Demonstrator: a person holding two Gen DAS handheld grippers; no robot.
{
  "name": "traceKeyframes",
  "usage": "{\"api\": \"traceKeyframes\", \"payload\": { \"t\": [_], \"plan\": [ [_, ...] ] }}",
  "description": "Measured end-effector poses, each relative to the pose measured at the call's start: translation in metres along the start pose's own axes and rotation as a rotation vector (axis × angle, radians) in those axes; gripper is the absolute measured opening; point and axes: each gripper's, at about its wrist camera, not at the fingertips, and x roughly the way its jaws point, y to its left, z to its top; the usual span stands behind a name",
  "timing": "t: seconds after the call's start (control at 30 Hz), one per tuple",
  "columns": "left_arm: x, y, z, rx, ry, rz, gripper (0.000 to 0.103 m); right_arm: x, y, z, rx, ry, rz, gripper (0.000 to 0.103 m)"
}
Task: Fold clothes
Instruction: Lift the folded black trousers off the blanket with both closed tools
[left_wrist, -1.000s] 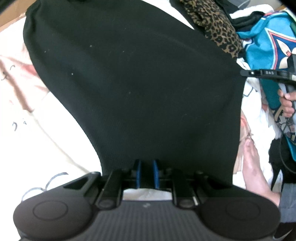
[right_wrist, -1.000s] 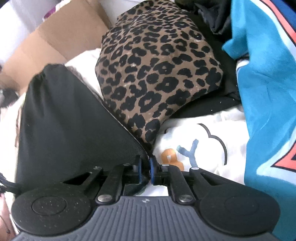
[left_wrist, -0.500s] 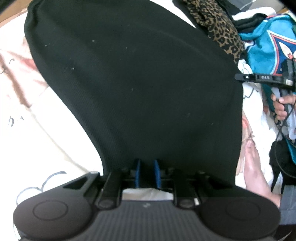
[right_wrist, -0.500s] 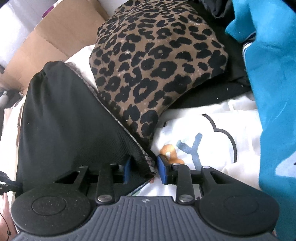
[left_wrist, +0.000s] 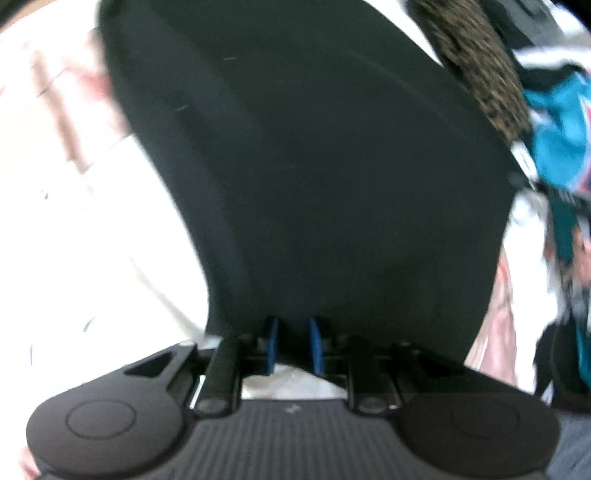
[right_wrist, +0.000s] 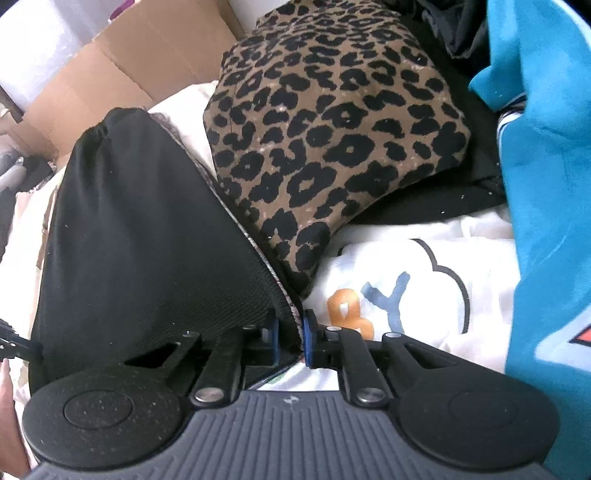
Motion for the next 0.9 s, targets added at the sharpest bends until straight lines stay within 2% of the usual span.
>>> {"api": "traceKeyframes", "payload": {
  "t": [0.13,0.33,0.53,0.6,0.67,0.7,0.77,0.9],
  "plan": [
    [-0.012,-0.002,-0.021,-0.133,-0.051,0.023,0.018,-0.005,0.000,-0.001,-0.004,-0.021,-0.011,0.009],
    [-0.021,-0.017,-0.065,-0.309,-0.094,-0.037,0.021,0.002,0.008,-0.004,-0.021,-0.027,-0.062,0.009],
    [-0.013,-0.033,-0.097,-0.415,-0.130,-0.124,0.024,0.001,0.008,-0.006,-0.015,-0.033,-0.073,0.010],
    [-0.009,-0.038,-0.101,-0.419,-0.140,-0.148,0.029,0.003,0.008,-0.006,-0.015,-0.030,-0.073,0.011],
    [-0.007,-0.049,-0.103,-0.365,-0.171,-0.117,0.047,0.004,0.009,-0.006,-0.024,-0.024,-0.076,0.012],
    [-0.003,-0.055,-0.104,-0.355,-0.189,-0.106,0.051,0.005,0.010,-0.006,-0.028,-0.021,-0.078,0.013],
    [0.008,-0.064,-0.103,-0.382,-0.214,-0.122,0.051,0.005,0.008,-0.006,-0.026,-0.018,-0.076,0.014],
    [0.022,-0.052,-0.111,-0.478,-0.266,-0.179,0.051,0.008,0.008,-0.008,-0.037,-0.013,-0.077,0.016]
  ]
}}
